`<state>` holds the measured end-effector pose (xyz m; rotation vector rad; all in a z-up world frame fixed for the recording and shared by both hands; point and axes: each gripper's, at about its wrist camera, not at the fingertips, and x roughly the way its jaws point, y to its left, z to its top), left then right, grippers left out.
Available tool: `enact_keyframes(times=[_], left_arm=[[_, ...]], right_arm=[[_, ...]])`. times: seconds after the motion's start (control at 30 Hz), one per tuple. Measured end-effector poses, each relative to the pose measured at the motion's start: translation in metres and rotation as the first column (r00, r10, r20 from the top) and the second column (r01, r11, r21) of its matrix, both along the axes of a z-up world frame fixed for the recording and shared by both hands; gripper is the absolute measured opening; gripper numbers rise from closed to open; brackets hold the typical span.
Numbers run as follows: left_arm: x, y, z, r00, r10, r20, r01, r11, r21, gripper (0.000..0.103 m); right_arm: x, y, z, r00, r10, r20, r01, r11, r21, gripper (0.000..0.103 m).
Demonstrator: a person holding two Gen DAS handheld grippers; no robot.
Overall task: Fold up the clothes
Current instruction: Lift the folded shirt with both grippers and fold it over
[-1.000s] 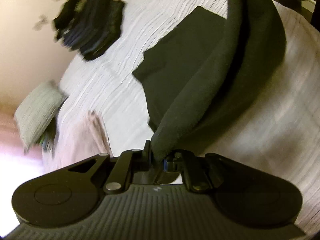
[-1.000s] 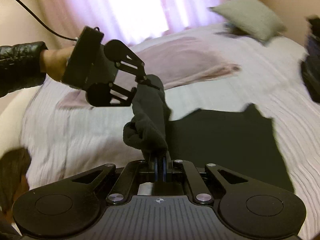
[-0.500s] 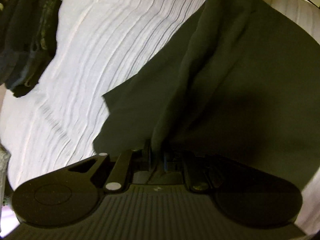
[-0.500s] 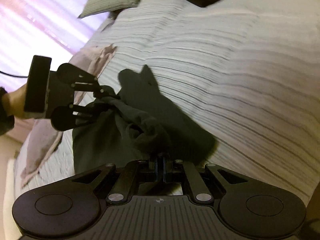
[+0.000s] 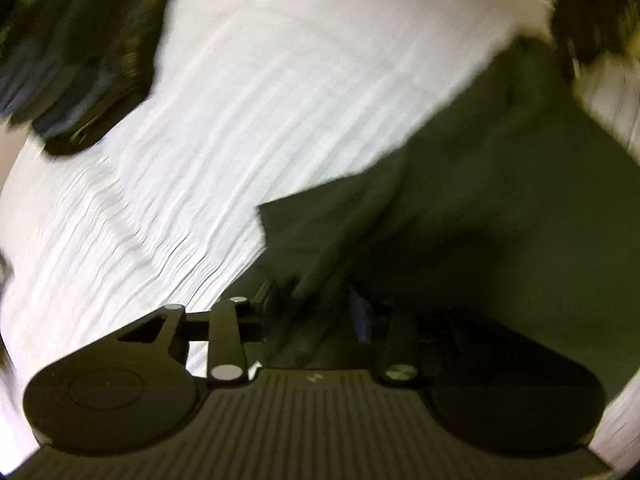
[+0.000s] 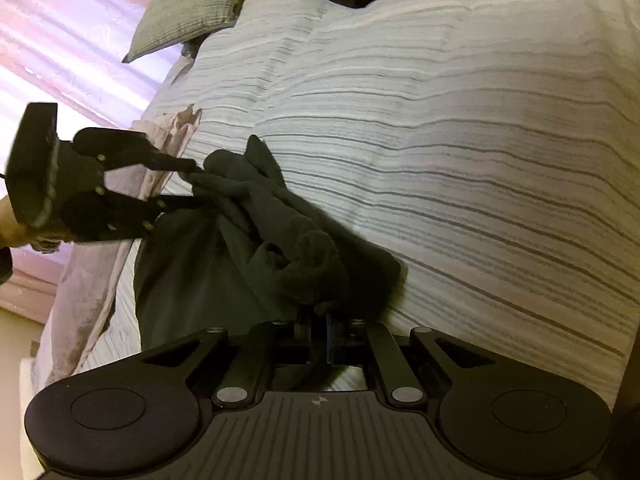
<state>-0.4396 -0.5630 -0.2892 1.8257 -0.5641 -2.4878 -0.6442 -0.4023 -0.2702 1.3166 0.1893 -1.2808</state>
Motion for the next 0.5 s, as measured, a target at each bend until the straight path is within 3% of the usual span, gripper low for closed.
enact_keyframes(times=[0.1,0.2,0.33,0.37,0.4,0.47,0.5], left_arm=[[0.017,-0.027,0.018,0.984,0.164,-0.069,-0.159,0.985,0.074,0.044],[0.029,-0.056,0.023,0.943,0.317,-0.105,-0.301,0.943,0.145,0.045],[0.020,-0.082,0.011,0.907,0.408,-0.107,-0.374,0.895,0.242,0.044],[0.018,-0.089,0.008,0.897,0.430,-0.107,-0.391,0.881,0.267,0.042],[0.015,-0.095,0.005,0.886,0.451,-0.105,-0.407,0.866,0.290,0.030],[0.004,-0.092,0.001,0.901,0.427,-0.074,-0.390,0.875,0.288,0.001],[0.001,-0.090,0.001,0.910,0.408,-0.071,-0.376,0.886,0.271,0.001]], right_arm=[[0.002,0.001,0.003,1.000,-0.004,-0.008,0.004,1.000,-0.006,0.004],[0.004,-0.002,0.003,1.000,-0.015,-0.008,0.015,1.000,-0.002,0.004],[0.003,-0.003,-0.002,1.000,-0.024,0.002,0.024,1.000,0.001,0.004],[0.002,-0.003,-0.003,1.000,-0.026,0.006,0.026,1.000,0.001,0.004],[0.002,-0.002,-0.003,1.000,-0.028,0.007,0.028,1.000,0.002,0.003],[0.001,0.001,-0.004,0.999,-0.039,0.011,0.039,0.999,0.007,0.003],[0.000,0.002,-0.004,0.999,-0.045,0.012,0.045,0.999,0.010,0.003]])
